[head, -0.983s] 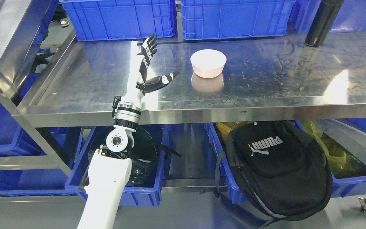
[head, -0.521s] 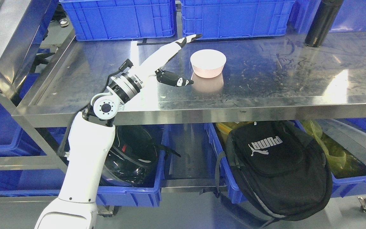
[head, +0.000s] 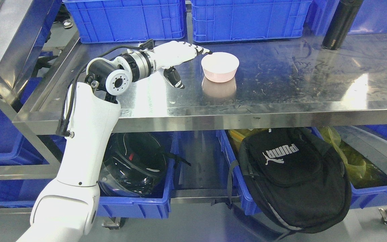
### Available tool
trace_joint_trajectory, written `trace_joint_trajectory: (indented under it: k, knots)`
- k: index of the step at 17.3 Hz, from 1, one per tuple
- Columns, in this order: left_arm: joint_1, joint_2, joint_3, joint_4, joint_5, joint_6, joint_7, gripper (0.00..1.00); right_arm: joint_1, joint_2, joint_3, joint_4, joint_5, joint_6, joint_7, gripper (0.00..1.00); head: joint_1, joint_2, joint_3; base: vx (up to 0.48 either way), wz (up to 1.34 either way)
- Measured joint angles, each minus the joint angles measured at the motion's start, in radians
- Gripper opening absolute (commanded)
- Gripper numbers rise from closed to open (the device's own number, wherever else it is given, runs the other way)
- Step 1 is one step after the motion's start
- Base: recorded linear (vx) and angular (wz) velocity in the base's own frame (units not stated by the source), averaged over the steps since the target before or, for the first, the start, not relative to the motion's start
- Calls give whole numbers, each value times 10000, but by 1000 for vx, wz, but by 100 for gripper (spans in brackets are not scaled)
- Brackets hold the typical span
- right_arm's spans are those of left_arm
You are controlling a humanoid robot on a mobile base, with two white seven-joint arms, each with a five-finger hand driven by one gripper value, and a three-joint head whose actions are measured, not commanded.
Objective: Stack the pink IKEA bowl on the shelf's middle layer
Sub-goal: 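Reach the left hand to the pink bowl's rim and close fingers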
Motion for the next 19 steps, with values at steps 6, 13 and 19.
trace_joint_trajectory:
  k: [6,13,19]
  knots:
    - [-328,-553,-287,553,-1100,3,-142,90,0,0,0,0,0,0,0,100,0,0,0,0,0]
    - [-1151,-951,-465,1957,-1504,8,286,87,0,0,0,0,0,0,0,100,0,0,0,0,0]
    - [-1574,-1127,-673,3258,-1512,15,890,87,0,0,0,0,0,0,0,100,0,0,0,0,0]
